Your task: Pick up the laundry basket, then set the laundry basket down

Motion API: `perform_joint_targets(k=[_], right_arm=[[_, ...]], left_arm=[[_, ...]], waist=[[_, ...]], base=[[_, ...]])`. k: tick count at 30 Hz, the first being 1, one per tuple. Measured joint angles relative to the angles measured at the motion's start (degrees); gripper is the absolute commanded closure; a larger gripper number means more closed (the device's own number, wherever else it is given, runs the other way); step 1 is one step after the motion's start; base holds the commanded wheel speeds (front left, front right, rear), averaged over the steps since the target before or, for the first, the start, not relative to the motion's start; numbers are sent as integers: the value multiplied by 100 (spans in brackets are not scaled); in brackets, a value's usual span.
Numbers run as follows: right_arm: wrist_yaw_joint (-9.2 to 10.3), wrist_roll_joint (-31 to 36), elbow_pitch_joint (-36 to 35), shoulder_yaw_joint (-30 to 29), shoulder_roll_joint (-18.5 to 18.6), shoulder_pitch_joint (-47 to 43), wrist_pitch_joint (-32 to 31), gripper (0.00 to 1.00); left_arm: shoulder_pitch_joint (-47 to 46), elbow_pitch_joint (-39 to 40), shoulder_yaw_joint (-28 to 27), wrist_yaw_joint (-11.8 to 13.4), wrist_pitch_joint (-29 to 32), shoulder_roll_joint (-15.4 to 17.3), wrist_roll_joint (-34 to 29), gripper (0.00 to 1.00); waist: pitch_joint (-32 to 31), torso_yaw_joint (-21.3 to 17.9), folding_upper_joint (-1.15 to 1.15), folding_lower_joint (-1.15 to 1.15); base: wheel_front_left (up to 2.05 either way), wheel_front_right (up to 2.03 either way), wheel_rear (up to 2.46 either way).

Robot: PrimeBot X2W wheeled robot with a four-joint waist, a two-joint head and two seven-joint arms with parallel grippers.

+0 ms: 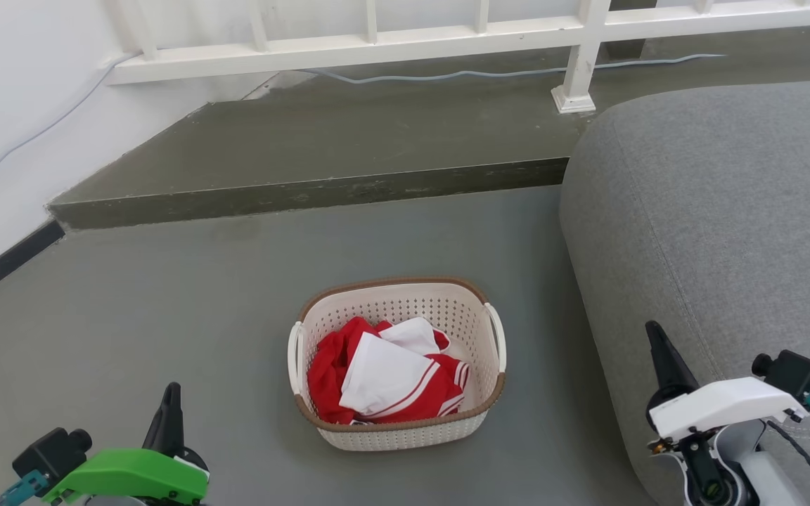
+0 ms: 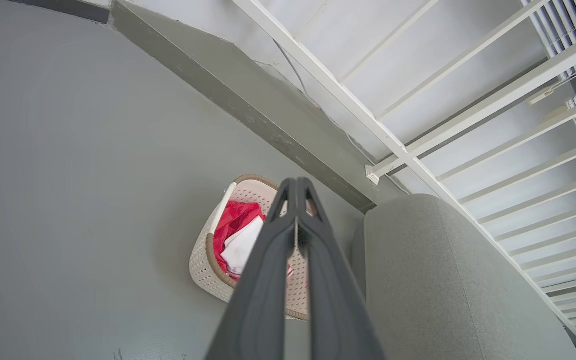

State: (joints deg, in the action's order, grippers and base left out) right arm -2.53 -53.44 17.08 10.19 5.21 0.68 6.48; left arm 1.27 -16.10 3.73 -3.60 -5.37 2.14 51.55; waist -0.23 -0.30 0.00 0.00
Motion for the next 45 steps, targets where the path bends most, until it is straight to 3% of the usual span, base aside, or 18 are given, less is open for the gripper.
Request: perform_joint_targets(k=[45], right_arm=[[-349,-3154,-35,-1259,-145,198,-894,100]], left_arm=[[-358,3,-669,-253,942,-2,3145,100]], waist=[[31,25,0,0]], base=[[0,0,0]])
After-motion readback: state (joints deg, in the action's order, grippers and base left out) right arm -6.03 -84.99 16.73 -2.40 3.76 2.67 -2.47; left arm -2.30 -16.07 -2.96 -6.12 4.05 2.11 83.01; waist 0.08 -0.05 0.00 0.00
